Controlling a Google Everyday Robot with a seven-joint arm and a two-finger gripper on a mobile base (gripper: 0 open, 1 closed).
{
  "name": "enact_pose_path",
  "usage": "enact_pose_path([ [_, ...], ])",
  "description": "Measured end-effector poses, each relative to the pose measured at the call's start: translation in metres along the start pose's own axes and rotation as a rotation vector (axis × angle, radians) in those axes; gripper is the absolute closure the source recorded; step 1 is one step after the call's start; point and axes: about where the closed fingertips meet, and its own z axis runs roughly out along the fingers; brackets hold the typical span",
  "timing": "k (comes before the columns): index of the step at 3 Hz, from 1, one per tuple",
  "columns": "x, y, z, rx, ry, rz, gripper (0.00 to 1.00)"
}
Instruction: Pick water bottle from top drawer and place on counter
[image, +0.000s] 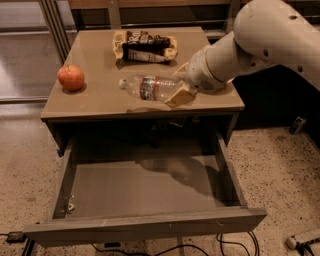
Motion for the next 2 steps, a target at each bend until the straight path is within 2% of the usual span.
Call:
enact_pose_path([
  [1,-0.0154,-0.0145,-0.0128,0.021,-0.011,-0.018,1.0],
  [2,-0.0154,-0.0145,-0.0128,0.021,-0.011,-0.018,1.0],
])
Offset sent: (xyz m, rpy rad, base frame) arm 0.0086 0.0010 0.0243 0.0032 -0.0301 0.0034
